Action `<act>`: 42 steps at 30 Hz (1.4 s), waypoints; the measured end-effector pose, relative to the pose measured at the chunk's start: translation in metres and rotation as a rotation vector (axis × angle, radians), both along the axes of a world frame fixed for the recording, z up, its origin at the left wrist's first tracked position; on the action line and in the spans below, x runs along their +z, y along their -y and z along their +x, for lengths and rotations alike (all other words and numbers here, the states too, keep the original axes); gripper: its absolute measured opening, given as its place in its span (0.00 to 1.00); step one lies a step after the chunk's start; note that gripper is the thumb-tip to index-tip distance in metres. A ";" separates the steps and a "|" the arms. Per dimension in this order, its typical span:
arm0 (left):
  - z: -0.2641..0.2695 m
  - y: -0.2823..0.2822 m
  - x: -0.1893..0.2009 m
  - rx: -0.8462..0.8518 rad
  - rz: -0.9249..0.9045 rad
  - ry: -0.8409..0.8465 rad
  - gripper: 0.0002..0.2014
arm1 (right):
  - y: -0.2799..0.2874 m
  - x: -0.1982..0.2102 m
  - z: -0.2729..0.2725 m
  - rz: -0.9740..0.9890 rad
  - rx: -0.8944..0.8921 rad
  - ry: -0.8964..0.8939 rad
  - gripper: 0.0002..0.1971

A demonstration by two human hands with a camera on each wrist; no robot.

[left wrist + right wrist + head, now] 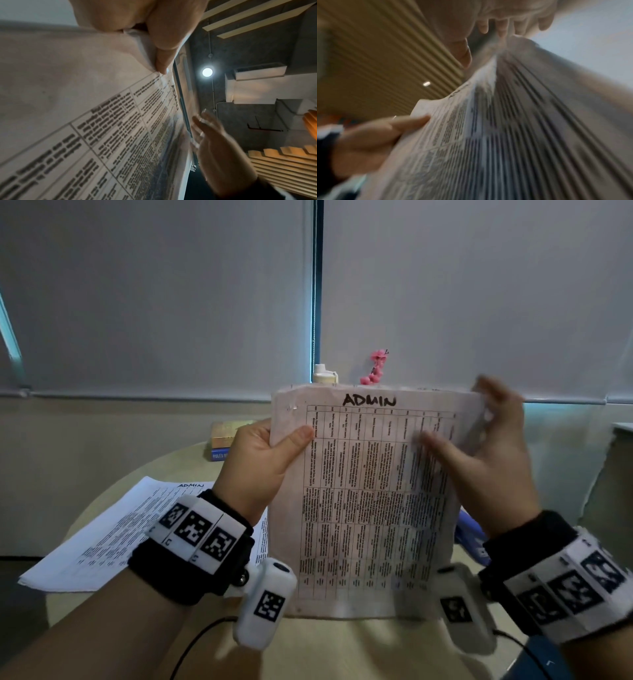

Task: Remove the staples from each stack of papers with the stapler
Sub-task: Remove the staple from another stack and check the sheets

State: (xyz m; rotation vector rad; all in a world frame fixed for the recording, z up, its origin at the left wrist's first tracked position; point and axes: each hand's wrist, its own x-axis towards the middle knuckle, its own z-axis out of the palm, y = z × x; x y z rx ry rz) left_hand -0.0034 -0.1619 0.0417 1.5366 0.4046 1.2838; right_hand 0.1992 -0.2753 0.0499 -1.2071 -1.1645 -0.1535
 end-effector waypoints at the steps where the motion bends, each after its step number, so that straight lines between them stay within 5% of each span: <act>1: 0.001 0.001 0.000 0.001 0.018 -0.011 0.07 | 0.002 0.008 -0.005 0.076 -0.151 0.236 0.34; 4: 0.006 0.005 0.001 0.006 0.105 -0.023 0.06 | 0.001 0.033 -0.038 0.040 -0.257 0.657 0.35; 8: 0.015 0.010 0.004 0.056 0.217 -0.004 0.07 | -0.015 0.050 -0.076 -0.340 -0.133 0.876 0.30; 14: 0.017 0.011 0.008 0.115 0.277 -0.028 0.15 | -0.019 0.054 -0.077 -0.300 -0.113 0.860 0.26; 17: 0.016 0.011 0.008 0.106 0.282 -0.034 0.10 | -0.016 0.054 -0.073 -0.329 -0.151 0.842 0.23; 19: 0.014 0.010 0.007 0.088 0.259 -0.020 0.03 | -0.015 0.058 -0.066 -0.334 -0.237 0.828 0.15; 23: 0.013 0.015 0.005 0.119 0.313 0.053 0.09 | -0.020 0.064 -0.058 -0.398 -0.221 0.782 0.04; 30: 0.018 0.011 -0.002 0.435 0.572 -0.065 0.11 | -0.025 0.059 -0.063 -0.327 -0.238 0.804 0.14; 42: 0.016 0.008 0.004 0.434 0.565 -0.137 0.10 | -0.031 0.049 -0.076 -0.174 -0.224 0.901 0.26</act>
